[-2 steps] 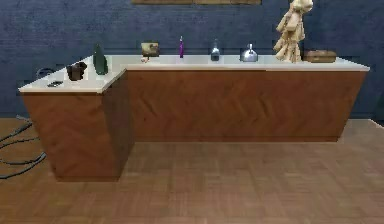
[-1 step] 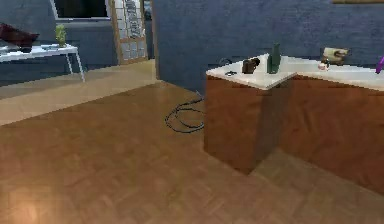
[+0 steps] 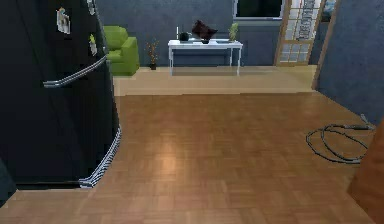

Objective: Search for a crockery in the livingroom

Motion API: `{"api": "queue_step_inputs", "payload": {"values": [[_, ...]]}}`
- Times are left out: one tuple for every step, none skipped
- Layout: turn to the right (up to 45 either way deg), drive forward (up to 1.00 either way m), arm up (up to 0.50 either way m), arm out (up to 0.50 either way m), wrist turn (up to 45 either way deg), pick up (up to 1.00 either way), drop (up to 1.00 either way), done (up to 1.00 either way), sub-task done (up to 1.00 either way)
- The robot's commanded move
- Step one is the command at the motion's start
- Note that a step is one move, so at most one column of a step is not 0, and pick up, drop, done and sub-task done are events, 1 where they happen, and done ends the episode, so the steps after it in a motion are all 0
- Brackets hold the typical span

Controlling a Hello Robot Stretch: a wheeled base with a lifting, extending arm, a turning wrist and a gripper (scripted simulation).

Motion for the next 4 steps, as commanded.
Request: {"api": "queue_step_inputs", "payload": {"values": [[0.0, 1.0, 0.0, 0.0, 0.0, 0.0, 0.0, 0.0, 0.0], [-3.0, 0.0, 0.0, 0.0, 0.0, 0.0, 0.0, 0.0, 0.0], [0.0, 1.0, 0.0, 0.0, 0.0, 0.0, 0.0, 0.0, 0.0], [0.0, 1.0, 0.0, 0.0, 0.0, 0.0, 0.0, 0.0, 0.0]]}}
